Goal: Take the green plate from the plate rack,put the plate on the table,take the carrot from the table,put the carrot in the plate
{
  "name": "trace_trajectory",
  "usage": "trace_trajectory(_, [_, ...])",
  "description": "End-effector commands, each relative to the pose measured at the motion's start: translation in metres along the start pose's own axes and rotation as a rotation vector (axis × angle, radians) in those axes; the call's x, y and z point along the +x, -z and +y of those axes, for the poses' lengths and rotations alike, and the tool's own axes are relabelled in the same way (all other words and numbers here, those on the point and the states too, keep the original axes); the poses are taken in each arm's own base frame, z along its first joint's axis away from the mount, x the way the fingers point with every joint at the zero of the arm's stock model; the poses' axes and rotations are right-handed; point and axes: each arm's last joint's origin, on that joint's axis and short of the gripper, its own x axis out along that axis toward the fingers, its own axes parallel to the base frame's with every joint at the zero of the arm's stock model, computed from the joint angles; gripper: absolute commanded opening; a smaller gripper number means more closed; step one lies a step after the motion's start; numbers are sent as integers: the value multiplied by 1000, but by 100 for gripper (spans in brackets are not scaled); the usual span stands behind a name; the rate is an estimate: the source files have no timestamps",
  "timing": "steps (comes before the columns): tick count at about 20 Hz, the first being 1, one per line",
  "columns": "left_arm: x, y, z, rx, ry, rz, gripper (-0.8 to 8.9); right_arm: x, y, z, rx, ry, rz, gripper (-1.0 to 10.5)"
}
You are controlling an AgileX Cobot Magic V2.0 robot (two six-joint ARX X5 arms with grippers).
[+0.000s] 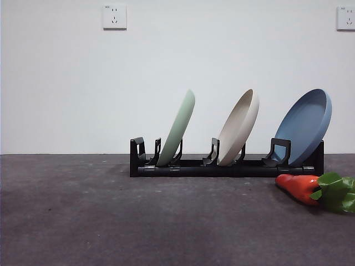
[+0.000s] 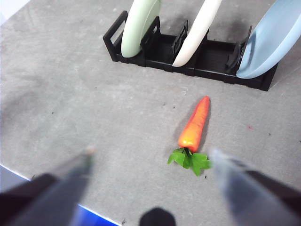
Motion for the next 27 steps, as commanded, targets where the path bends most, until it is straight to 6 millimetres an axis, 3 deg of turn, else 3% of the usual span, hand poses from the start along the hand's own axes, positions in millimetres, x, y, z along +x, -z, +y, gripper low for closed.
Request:
trace_trajectory(1, [3, -3, 2, -2, 0, 4, 611, 1, -1, 0, 8, -2, 1, 687])
trace_trajectory(6, [20, -17, 10, 4, 62, -9, 610, 3, -2, -1, 11, -2, 10, 687])
trace_trajectory(10, [51, -45, 18, 1, 162, -83, 610, 7, -4, -2, 17, -3, 26, 687])
trace_trajectory(14, [112, -66, 17, 35, 242, -80, 610, 12, -5, -4, 23, -4, 46, 687])
trace_trajectory(21, [237, -98, 7, 70, 237, 10, 610, 19, -7, -7, 36, -7, 82, 687])
trace_trajectory(27, [328, -120, 7, 74, 209, 61, 606, 20, -5, -7, 46, -8, 108, 687])
